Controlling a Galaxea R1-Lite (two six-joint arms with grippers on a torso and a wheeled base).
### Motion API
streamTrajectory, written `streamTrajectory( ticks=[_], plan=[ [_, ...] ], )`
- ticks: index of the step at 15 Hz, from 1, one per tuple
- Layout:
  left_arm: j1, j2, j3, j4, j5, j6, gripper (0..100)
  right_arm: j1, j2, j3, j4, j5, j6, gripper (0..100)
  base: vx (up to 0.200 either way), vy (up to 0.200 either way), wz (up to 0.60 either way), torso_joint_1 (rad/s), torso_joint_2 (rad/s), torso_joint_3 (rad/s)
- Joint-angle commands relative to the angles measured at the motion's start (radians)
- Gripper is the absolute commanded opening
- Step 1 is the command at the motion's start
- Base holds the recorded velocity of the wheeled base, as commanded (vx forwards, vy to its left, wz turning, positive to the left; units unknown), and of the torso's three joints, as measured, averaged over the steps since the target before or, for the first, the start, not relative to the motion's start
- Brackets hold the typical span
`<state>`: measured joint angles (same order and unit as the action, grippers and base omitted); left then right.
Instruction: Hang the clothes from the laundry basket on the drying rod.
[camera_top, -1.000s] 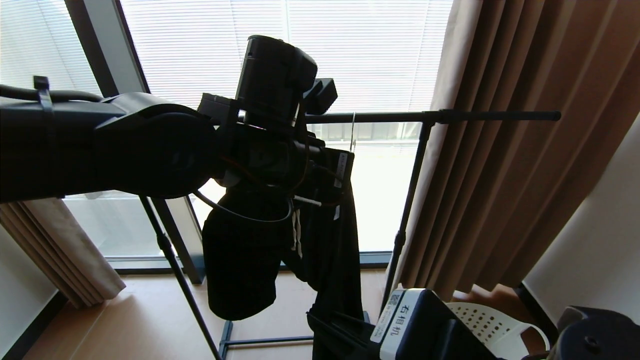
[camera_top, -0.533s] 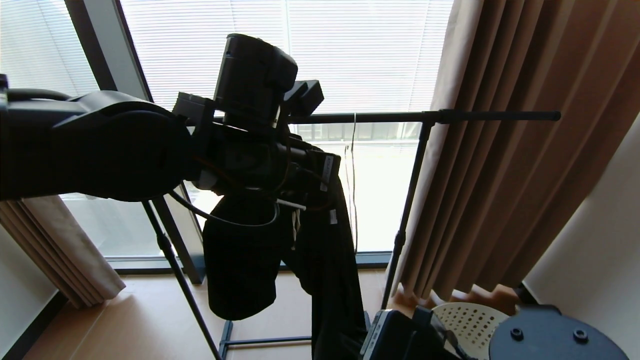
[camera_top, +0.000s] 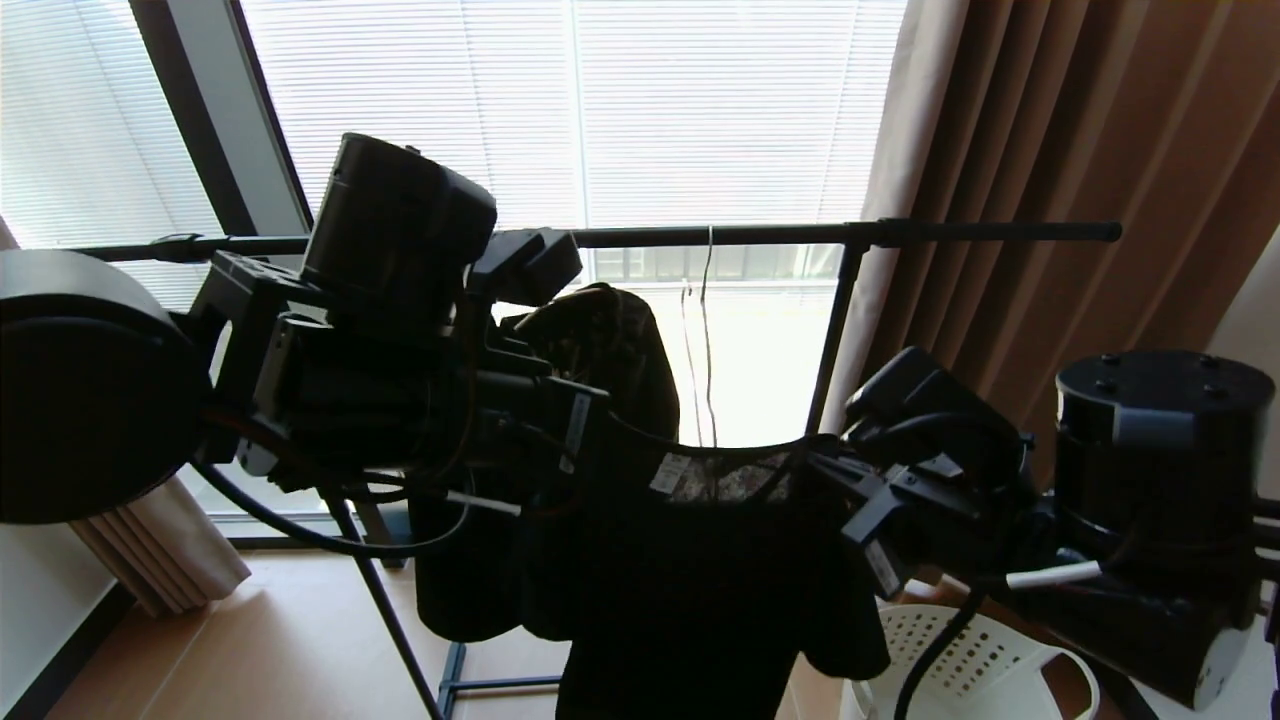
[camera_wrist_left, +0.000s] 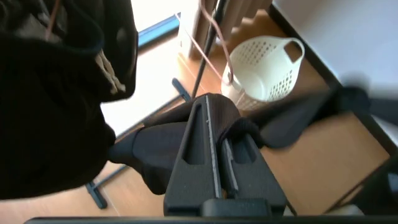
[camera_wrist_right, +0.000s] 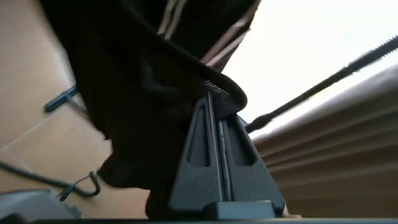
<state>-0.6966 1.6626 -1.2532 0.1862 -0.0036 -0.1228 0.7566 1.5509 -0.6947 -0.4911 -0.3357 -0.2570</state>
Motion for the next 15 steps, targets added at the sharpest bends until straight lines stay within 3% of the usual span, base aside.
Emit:
streamTrajectory(
  ticks=[1, 5, 8, 11, 15],
  plan=[
    [-0.049, -0.069, 0.141, 0.001, -0.016, -0.029, 0, -0.085, 0.032, -0.068, -0.003, 0.000, 0.019, 0, 0.000, 0.000, 0.00, 0.000, 0.00, 0.000],
    [-0.119, -0.081, 0.212, 0.003, -0.079, -0.046, 0, -0.077, 0.087, -0.166, -0.004, -0.006, 0.194, 0, 0.000, 0.000, 0.00, 0.000, 0.00, 0.000],
    [-0.178, -0.070, 0.198, 0.004, -0.142, -0.049, 0, 0.000, 0.126, -0.206, -0.044, -0.006, 0.305, 0, 0.000, 0.000, 0.00, 0.000, 0.00, 0.000],
    [-0.231, -0.030, 0.163, 0.001, -0.174, -0.075, 0, 0.069, 0.166, -0.209, -0.124, -0.016, 0.354, 0, 0.000, 0.000, 0.00, 0.000, 0.00, 0.000],
    [-0.274, 0.019, 0.121, -0.001, -0.180, -0.123, 0, 0.086, 0.207, -0.233, -0.172, -0.035, 0.398, 0, 0.000, 0.000, 0.00, 0.000, 0.00, 0.000]
  ],
)
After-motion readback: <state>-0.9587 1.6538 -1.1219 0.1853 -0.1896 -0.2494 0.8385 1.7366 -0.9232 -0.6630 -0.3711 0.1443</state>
